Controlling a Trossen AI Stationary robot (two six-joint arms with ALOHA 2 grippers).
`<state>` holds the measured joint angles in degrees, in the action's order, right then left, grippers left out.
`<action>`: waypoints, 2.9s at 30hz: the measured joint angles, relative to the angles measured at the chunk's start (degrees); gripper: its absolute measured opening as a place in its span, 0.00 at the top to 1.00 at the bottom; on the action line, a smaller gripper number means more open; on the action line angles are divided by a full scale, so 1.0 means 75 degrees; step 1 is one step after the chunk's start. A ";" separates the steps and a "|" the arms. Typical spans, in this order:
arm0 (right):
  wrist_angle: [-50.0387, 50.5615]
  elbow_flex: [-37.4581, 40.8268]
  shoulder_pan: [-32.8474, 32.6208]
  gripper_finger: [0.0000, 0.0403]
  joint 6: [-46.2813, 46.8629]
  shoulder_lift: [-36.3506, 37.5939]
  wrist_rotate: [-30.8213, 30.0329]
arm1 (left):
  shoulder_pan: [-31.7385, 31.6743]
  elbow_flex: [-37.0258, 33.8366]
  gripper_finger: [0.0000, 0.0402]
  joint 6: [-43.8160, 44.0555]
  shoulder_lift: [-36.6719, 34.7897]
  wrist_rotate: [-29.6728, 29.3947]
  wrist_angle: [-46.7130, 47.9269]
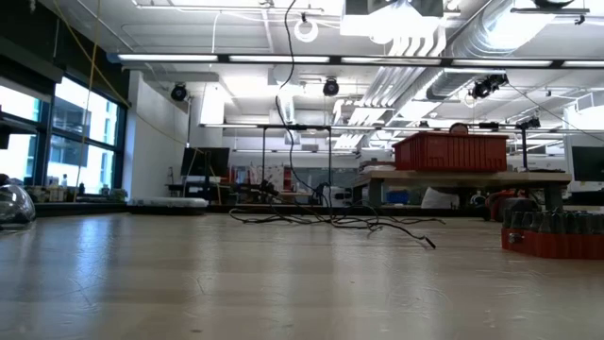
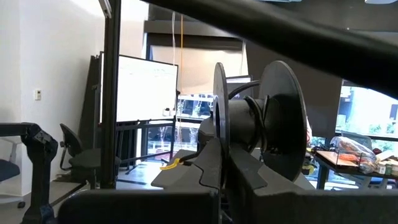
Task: Coil cords
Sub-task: Coil the black wire into the spool
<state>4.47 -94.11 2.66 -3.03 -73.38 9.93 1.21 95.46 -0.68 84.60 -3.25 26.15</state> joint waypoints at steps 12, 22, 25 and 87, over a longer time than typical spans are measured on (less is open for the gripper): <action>0.0064 0.0000 0.0000 1.00 0.0003 0.0000 0.0000 | 0.0003 0.0000 0.85 0.0060 -0.0003 -0.0026 0.0212; 0.0064 0.0000 0.0000 1.00 0.0003 0.0000 -0.0003 | -0.0015 0.0000 0.96 0.0118 -0.0009 -0.0073 0.0448; 0.0064 0.0000 0.0000 1.00 0.0003 0.0000 -0.0003 | -0.0015 0.0000 0.99 0.0205 -0.0009 -0.0073 0.0449; 0.0732 -0.0003 -0.0069 1.00 0.0992 -0.0545 0.0853 | -0.0123 0.1612 1.00 -0.1520 -0.0319 0.0366 0.0488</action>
<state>9.96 -94.13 2.14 4.41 -77.47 16.33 0.29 107.55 -12.08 82.20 -0.50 29.81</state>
